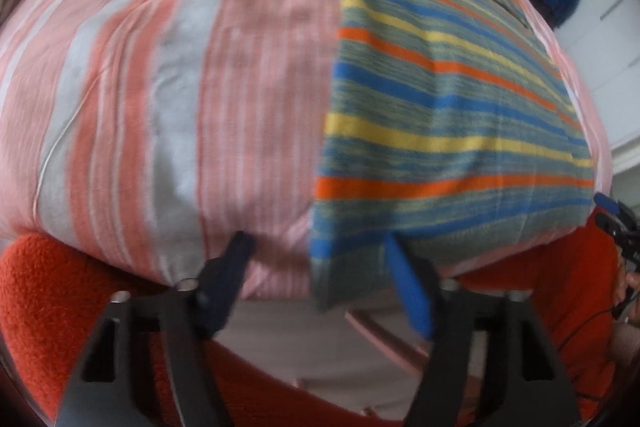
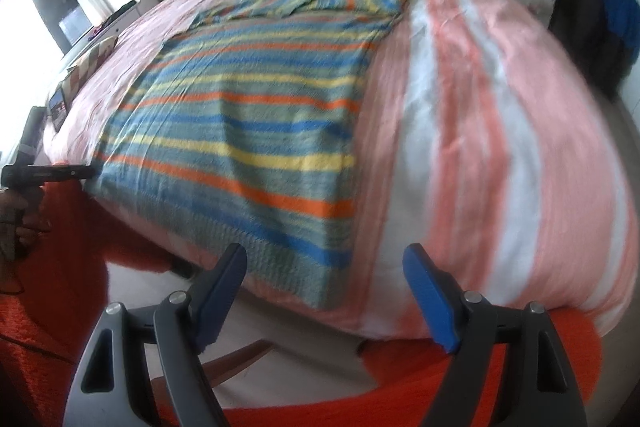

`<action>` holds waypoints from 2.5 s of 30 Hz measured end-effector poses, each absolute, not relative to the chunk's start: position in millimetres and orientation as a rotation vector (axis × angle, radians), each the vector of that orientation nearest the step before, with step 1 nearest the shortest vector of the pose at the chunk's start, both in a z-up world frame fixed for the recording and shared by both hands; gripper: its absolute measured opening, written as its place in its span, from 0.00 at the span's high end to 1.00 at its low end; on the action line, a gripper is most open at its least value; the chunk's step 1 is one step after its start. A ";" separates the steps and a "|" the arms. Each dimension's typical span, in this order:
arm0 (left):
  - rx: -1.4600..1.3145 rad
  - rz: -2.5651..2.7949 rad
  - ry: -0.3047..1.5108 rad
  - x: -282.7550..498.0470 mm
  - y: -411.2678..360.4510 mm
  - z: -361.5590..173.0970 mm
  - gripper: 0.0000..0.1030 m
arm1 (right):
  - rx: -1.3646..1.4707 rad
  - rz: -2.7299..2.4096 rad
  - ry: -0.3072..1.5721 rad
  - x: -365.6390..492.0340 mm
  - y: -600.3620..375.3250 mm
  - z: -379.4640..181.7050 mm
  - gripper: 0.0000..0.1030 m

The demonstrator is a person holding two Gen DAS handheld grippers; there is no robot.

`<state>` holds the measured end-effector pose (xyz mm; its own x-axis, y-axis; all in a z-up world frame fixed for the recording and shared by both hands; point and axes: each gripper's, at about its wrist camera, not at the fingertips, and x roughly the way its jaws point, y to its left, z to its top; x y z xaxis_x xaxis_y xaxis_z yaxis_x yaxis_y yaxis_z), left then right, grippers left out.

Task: Fold small clothes
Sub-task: 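Grasp the sweater hem with both grippers and lift it toward the collar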

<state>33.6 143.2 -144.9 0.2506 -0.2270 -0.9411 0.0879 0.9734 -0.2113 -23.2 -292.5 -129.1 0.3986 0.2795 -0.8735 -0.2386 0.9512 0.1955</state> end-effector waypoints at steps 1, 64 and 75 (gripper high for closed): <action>-0.114 -0.222 1.298 33.5 140.3 -143.7 0.55 | 0.038 0.331 1.131 -21.3 -289.8 -132.2 0.23; -0.382 -0.269 0.945 289.2 146.6 -55.3 0.97 | 0.392 0.272 0.806 216.1 -340.3 -64.0 0.95; -0.396 -0.170 1.042 414.3 136.7 -98.4 0.97 | 0.501 0.169 0.912 374.7 -364.6 -106.2 0.95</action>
<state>414.3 136.7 -98.4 0.4994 -0.3219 -0.8044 -0.0489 0.9165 -0.3971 374.7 -364.6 -106.2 0.6083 0.3472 -0.7137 0.0686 0.8729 0.4831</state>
